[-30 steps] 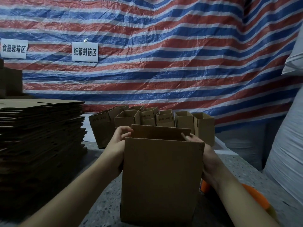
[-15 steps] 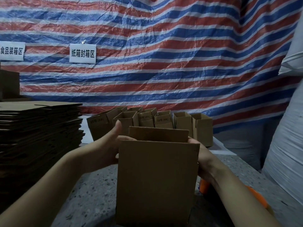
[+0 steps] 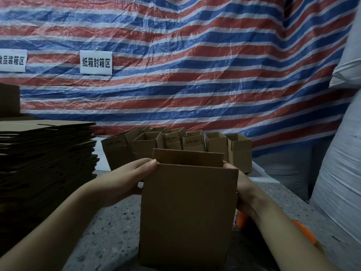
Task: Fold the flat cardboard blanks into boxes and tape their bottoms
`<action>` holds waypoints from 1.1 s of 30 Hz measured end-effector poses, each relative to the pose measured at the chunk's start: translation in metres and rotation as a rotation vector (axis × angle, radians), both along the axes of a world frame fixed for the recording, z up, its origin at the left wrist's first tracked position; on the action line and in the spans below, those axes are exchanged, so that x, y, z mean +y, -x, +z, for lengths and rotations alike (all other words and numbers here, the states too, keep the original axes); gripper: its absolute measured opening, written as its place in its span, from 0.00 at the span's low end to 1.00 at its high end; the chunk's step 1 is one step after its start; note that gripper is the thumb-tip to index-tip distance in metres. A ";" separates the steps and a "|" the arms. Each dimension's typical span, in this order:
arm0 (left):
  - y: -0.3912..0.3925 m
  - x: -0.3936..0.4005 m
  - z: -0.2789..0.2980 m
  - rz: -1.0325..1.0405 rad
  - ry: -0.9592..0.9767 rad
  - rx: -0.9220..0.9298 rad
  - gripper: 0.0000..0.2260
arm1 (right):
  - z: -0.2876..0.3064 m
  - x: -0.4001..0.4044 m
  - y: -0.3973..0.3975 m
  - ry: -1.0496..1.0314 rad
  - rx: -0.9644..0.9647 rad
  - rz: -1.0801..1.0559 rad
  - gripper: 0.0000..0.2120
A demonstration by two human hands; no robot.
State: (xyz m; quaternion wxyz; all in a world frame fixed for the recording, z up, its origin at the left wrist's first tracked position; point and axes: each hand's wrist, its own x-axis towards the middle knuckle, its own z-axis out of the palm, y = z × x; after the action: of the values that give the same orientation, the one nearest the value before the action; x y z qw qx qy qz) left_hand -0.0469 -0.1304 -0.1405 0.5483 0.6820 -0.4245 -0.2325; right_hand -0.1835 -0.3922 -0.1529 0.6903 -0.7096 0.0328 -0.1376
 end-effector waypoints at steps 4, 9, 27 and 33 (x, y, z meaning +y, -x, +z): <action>0.007 -0.007 0.000 0.129 0.087 0.064 0.38 | 0.001 -0.001 0.000 -0.008 -0.035 0.018 0.12; 0.004 -0.013 -0.004 0.259 0.148 0.087 0.35 | 0.000 0.002 0.000 -0.088 -0.003 0.048 0.15; 0.008 -0.010 0.001 0.215 0.171 -0.146 0.22 | 0.001 -0.004 0.013 -0.052 -0.138 0.133 0.25; 0.016 -0.009 0.010 0.308 0.071 -0.413 0.14 | -0.002 -0.013 0.011 0.032 -0.136 0.101 0.11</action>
State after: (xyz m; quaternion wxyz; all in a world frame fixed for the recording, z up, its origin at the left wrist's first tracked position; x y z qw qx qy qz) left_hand -0.0634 -0.1395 -0.1302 0.5026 0.7518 -0.4266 0.0130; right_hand -0.1950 -0.4049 -0.1546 0.6854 -0.7103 -0.0523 -0.1511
